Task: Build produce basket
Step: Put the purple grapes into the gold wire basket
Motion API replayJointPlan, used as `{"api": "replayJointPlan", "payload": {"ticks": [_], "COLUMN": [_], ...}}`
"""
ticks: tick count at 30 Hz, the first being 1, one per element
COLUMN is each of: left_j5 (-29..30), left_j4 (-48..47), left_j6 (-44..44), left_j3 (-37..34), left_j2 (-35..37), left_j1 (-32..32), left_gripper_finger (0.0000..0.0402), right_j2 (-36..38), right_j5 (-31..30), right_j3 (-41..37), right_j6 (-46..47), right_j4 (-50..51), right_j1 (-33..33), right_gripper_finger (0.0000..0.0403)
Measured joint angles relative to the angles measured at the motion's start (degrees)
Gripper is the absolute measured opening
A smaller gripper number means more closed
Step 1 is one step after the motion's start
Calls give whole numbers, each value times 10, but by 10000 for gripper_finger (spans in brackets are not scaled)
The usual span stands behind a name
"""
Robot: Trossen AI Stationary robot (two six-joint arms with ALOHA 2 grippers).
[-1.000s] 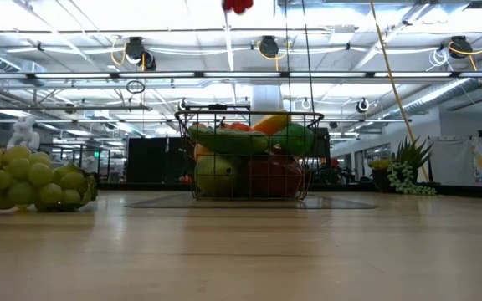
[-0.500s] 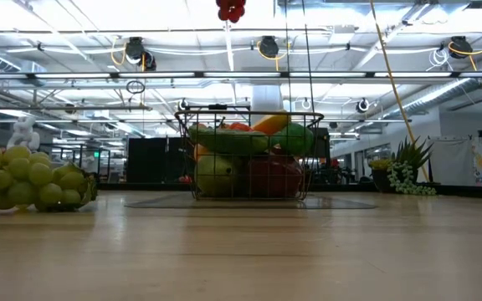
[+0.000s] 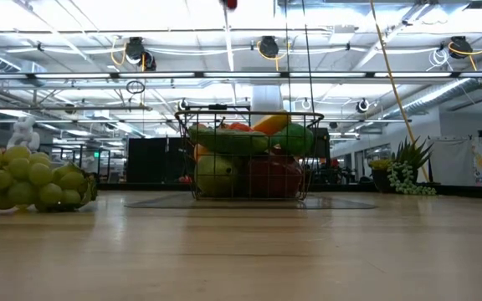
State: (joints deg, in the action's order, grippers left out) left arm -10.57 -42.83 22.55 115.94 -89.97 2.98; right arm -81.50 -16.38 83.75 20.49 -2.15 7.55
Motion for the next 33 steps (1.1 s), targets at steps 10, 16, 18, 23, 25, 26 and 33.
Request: {"api": "replayJointPlan", "payload": {"ticks": [10,16,18,23,25,26,33], "left_j5": [11,41,46,47,47,47,66], "left_j4": [-7,-75,-100,-158,-174,-180,-178], "left_j6": [-3,-39,-51,-59,-59,-59,-53], "left_j3": [0,0,0,0,0,0,-1], "left_j2": [54,96,103,107,106,106,83], "left_j1": [11,51,67,101,107,109,110], "left_gripper_finger": [202,235,232,211,202,198,175], "right_j2": [46,90,105,131,139,142,164], "right_j5": [0,-1,-1,-1,-1,-1,4], "right_j3": [0,0,1,47,73,89,202], "right_j6": [14,14,13,-10,-36,-48,-98], "right_j4": [-2,-32,-40,-35,-35,-31,19], "right_j1": [0,-1,-1,-1,-1,-1,-1], "right_gripper_finger": [2,1,1,1,1,0,0]}}
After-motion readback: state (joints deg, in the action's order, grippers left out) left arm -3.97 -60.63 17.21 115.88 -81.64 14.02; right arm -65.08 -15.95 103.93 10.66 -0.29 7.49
